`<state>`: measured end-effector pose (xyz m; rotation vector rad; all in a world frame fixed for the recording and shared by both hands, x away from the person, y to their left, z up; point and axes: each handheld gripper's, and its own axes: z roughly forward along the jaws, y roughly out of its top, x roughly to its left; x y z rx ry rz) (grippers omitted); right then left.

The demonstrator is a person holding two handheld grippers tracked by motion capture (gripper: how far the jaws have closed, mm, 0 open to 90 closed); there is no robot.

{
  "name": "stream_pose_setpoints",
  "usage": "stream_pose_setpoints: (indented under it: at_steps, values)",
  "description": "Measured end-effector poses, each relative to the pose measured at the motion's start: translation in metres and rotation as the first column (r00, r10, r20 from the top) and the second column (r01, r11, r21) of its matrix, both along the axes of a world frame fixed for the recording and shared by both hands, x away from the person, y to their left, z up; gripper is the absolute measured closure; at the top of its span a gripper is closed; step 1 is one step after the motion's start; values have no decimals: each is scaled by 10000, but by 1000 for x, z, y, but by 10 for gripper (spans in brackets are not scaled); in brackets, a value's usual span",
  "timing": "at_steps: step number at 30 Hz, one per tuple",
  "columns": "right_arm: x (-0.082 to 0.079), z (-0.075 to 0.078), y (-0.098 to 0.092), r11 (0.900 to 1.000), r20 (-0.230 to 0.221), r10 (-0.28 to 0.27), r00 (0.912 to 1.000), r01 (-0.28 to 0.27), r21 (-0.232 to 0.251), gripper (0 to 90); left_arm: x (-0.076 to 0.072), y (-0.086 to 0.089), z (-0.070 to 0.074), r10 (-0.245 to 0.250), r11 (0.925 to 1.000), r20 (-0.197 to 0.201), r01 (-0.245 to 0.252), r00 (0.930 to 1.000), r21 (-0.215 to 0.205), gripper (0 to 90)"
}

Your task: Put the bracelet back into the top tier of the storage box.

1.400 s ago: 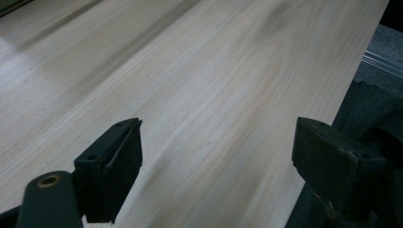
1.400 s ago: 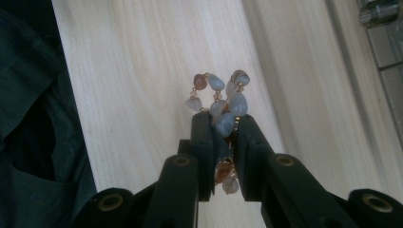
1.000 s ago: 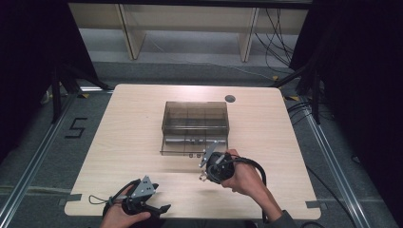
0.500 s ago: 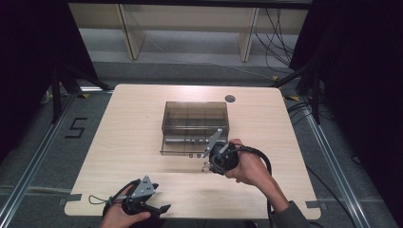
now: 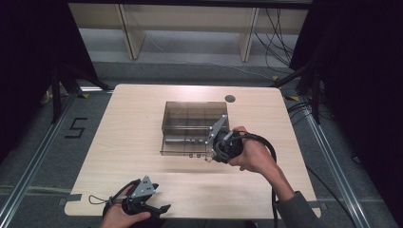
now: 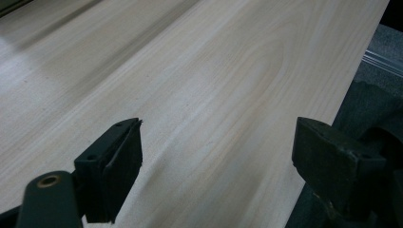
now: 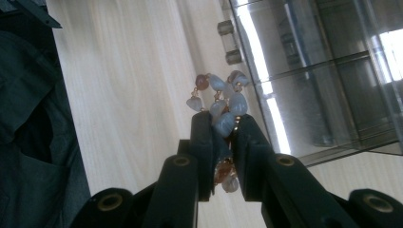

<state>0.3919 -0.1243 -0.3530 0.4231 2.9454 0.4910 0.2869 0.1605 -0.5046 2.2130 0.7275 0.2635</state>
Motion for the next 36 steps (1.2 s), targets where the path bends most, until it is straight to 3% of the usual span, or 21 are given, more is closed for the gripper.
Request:
stream_pose_setpoints:
  at_steps: [3, 5, 11, 20, 21, 30, 31, 36]
  values:
    - [4, 5, 0, 9993, -86, -351, 9993, 350, -147, 802, -1, -1, 0, -10, 9999, -35, 9, 10000, -117, 172]
    - [10, 6, 1, 9999, 90, 98, 9999, -98, -64, 801, 0, 0, 0, -2, 10000, 4, 2, 10000, -12, 172]
    - [23, 7, 1, 9994, 34, -302, 9995, 303, -187, 801, 0, 1, 1, -29, 10000, -13, 29, 10000, 18, 172]
    - [41, 2, 2, 9990, -64, -382, 9992, 380, -227, 801, 1, 1, 1, -132, 9999, 66, 133, 9999, -21, 172]
    - [42, 1, 2, 9978, -188, -614, 9979, 609, -246, 801, 0, 0, 1, 3, 9999, -55, -3, 10000, -105, 172]
    - [60, -8, 6, 9965, -322, -757, 9966, 744, -378, 801, 0, 1, 1, -21, 9999, -54, 20, 10000, -100, 172]
    - [60, -9, 7, 9941, -394, -1018, 9940, 1002, -407, 801, 0, 0, 1, -22, 9999, -49, 21, 10000, -102, 172]
    - [66, -13, 8, 9942, -430, -975, 9943, 954, -492, 801, 0, 1, 1, -26, 9999, -44, 26, 10000, -108, 172]
